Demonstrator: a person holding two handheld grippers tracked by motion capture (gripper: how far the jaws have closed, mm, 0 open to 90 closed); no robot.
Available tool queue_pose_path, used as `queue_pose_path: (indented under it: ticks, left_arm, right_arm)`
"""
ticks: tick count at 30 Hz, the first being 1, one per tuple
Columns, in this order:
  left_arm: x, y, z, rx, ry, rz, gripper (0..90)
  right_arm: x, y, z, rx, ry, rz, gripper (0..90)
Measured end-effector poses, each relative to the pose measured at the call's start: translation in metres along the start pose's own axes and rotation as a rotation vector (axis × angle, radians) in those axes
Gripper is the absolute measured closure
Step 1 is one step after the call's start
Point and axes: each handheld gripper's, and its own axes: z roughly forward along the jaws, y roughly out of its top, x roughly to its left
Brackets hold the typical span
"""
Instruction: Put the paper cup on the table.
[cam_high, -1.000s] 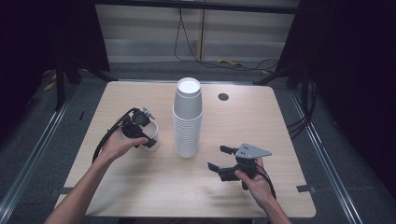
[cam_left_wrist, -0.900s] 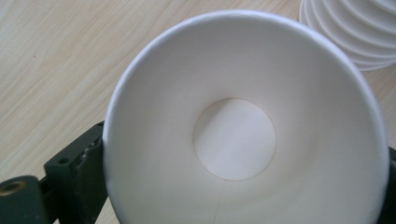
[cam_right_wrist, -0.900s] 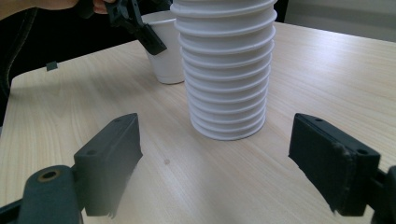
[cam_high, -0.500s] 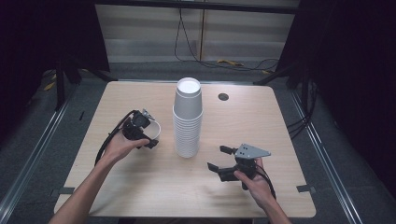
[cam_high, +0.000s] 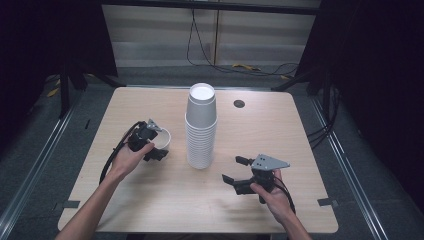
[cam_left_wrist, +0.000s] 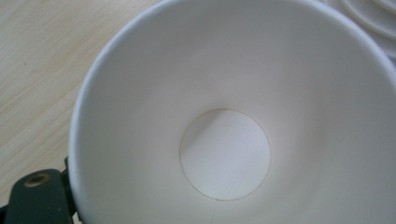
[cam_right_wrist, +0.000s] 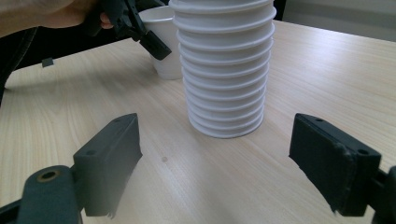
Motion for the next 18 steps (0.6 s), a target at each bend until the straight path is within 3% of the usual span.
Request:
queue_pose_path:
  ticks: [6,12,18]
  left_arm:
    - [0.003,-0.006,0.001,-0.041,-0.010,0.005,12.8]
    - [0.004,-0.013,0.000,-0.075,-0.020,-0.023,13.7]
    - [0.002,-0.022,-0.001,-0.102,-0.023,-0.079,15.2]
  right_arm:
    - [0.000,0.000,0.000,0.002,-0.002,-0.002,16.1]
    - [0.001,0.000,0.000,0.004,0.002,-0.001,16.1]
    - [0.001,0.000,0.001,0.009,0.002,0.001,14.5]
